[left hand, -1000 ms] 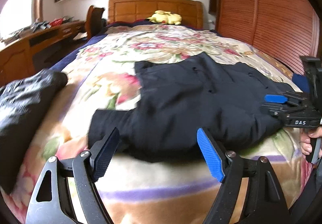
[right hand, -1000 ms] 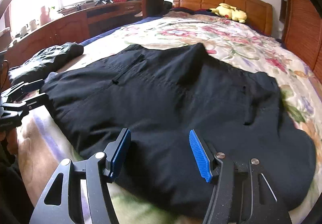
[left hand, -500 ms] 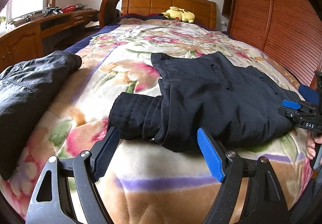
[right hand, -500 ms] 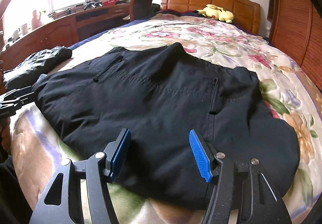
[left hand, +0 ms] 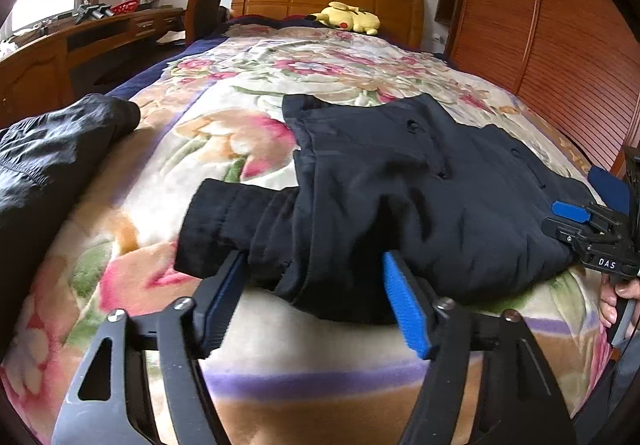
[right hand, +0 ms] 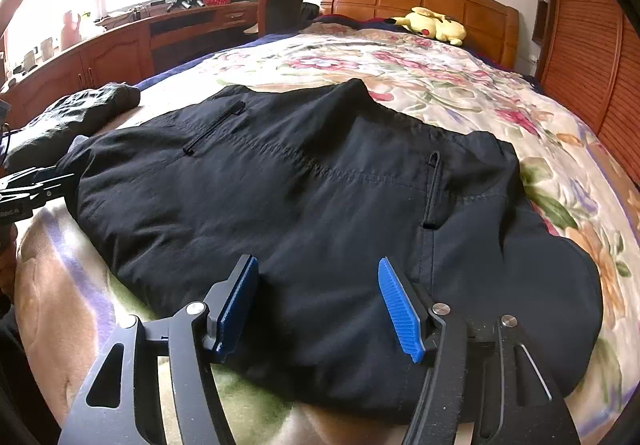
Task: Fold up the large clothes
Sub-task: 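Close the left tool on the folded coat edge and lift it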
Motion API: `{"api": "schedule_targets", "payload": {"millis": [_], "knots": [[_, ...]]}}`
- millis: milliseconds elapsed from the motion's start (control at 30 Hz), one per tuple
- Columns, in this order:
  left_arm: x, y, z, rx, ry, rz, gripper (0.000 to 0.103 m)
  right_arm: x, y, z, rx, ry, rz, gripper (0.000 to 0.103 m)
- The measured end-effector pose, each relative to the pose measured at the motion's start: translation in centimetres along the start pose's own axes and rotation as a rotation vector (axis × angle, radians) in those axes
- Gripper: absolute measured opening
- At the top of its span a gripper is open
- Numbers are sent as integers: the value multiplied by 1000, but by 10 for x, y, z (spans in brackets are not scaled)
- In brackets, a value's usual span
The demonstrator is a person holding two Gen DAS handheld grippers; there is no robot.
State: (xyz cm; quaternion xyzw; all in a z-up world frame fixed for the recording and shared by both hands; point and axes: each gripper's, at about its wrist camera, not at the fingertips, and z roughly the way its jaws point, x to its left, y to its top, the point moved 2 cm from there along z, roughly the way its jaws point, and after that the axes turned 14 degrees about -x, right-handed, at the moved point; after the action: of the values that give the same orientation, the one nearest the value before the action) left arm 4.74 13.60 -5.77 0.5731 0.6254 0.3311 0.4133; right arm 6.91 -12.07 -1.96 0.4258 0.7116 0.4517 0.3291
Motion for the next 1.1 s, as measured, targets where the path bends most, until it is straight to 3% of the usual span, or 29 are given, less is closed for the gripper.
{"api": "schedule_targets", "payload": {"millis": [433,833,1100], "knots": [[-17,10,-14,-82,-40,73,24,-1,-2,-2,2,10,-5,66],[-57,58,-25,-195,-5,167,17,-2,-8,-23,-17,77,9,66],[-120,100,-30,-264,-41,271,14,-10,-10,-30,-23,97,17,66]]}}
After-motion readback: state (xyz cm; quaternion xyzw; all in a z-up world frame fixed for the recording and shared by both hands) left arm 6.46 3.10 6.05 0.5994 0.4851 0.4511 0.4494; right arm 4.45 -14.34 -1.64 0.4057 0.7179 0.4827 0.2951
